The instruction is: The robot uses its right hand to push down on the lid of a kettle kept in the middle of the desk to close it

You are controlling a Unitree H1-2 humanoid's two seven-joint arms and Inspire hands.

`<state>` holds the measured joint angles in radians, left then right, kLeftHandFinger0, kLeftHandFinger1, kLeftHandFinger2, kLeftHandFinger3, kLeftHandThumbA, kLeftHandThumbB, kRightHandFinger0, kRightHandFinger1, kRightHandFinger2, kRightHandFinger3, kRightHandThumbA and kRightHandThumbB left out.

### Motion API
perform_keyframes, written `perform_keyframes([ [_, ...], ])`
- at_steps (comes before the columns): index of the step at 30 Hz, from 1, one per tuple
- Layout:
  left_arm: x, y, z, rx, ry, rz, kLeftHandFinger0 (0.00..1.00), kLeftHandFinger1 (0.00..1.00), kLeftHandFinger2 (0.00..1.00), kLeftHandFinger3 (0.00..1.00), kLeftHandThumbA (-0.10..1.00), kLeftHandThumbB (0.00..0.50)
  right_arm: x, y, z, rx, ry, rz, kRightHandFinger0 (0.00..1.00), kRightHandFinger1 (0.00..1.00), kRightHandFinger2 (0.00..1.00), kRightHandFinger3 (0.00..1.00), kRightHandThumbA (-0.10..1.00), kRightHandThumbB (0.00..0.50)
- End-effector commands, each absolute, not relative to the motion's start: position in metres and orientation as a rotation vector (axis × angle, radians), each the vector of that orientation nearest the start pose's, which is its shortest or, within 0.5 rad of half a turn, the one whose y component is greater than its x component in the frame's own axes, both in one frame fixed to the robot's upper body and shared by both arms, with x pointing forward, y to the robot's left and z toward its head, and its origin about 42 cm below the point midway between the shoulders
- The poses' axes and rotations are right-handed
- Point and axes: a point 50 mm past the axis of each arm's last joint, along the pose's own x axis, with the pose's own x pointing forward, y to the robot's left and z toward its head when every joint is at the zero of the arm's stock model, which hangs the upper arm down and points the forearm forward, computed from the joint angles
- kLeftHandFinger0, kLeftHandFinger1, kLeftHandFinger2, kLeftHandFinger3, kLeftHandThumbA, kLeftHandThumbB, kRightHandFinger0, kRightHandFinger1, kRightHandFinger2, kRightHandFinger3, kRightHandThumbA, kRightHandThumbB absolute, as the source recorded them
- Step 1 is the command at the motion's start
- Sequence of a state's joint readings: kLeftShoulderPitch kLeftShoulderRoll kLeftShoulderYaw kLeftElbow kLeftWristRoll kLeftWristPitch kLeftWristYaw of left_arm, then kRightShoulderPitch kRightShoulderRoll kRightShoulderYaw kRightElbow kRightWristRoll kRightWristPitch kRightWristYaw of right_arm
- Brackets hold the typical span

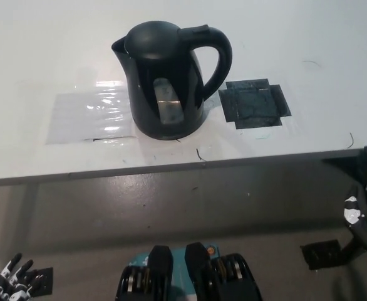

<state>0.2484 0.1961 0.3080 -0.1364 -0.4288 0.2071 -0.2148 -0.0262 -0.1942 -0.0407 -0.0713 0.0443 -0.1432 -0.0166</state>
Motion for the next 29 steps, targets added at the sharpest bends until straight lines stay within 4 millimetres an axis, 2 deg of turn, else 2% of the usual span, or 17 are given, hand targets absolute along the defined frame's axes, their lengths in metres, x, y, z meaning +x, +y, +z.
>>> perform_keyframes([
  [1,0.195,0.359,0.098,-0.204,0.128,0.103,1.0,1.0,1.0,1.0,0.17,0.23,0.316,-0.295,0.121,-0.1,-0.245,-0.129,1.0,1.0,1.0,1.0,0.12,0.017],
  [3,0.197,0.358,0.099,-0.202,0.123,0.104,1.0,1.0,1.0,1.0,0.18,0.237,0.325,-0.299,0.113,-0.049,-0.198,-0.141,1.0,1.0,1.0,1.0,0.16,0.0],
  [4,0.197,0.358,0.099,-0.2,0.123,0.103,1.0,1.0,1.0,1.0,0.18,0.255,0.33,-0.302,0.109,-0.024,-0.167,-0.149,1.0,1.0,1.0,1.0,0.16,0.0],
  [5,0.198,0.357,0.1,-0.196,0.123,0.101,1.0,1.0,1.0,1.0,0.18,0.256,0.34,-0.308,0.103,0.039,-0.104,-0.168,1.0,1.0,1.0,1.0,0.15,0.0],
  [7,0.203,0.36,0.105,-0.188,0.108,0.103,1.0,1.0,1.0,1.0,0.18,0.258,0.353,-0.308,0.104,0.096,-0.1,-0.183,1.0,1.0,1.0,1.0,0.14,0.0],
  [8,0.206,0.36,0.104,-0.187,0.105,0.095,1.0,1.0,1.0,1.0,0.18,0.257,0.353,-0.31,0.104,0.143,-0.087,-0.197,1.0,1.0,1.0,1.0,0.14,0.0],
  [13,0.209,0.358,0.102,-0.182,0.097,0.085,1.0,1.0,1.0,1.0,0.21,0.238,0.355,-0.311,0.103,0.144,-0.07,-0.19,1.0,1.0,1.0,1.0,0.17,0.0],
  [15,0.208,0.358,0.1,-0.183,0.099,0.081,1.0,1.0,1.0,1.0,0.22,0.244,0.355,-0.31,0.102,0.135,-0.059,-0.195,1.0,1.0,1.0,1.0,0.15,0.0],
  [16,0.208,0.358,0.101,-0.184,0.103,0.087,1.0,1.0,1.0,1.0,0.22,0.251,0.355,-0.309,0.102,0.142,-0.046,-0.207,1.0,1.0,1.0,1.0,0.07,0.0],
  [19,0.208,0.358,0.102,-0.181,0.106,0.085,1.0,1.0,1.0,1.0,0.21,0.253,0.356,-0.309,0.101,0.204,-0.006,-0.234,1.0,1.0,1.0,1.0,0.01,0.0],
  [21,0.209,0.358,0.1,-0.181,0.106,0.087,1.0,1.0,1.0,1.0,0.2,0.245,0.356,-0.31,0.101,0.231,0.013,-0.247,1.0,1.0,1.0,1.0,-0.06,0.0],
  [24,0.21,0.358,0.1,-0.184,0.104,0.086,1.0,1.0,1.0,1.0,0.21,0.255,0.357,-0.311,0.104,0.259,0.026,-0.264,1.0,1.0,1.0,1.0,-0.1,0.0],
  [29,0.21,0.358,0.101,-0.177,0.102,0.084,1.0,1.0,1.0,1.0,0.2,0.239,0.358,-0.31,0.106,0.27,0.036,-0.266,1.0,1.0,1.0,1.0,-0.1,0.0],
])
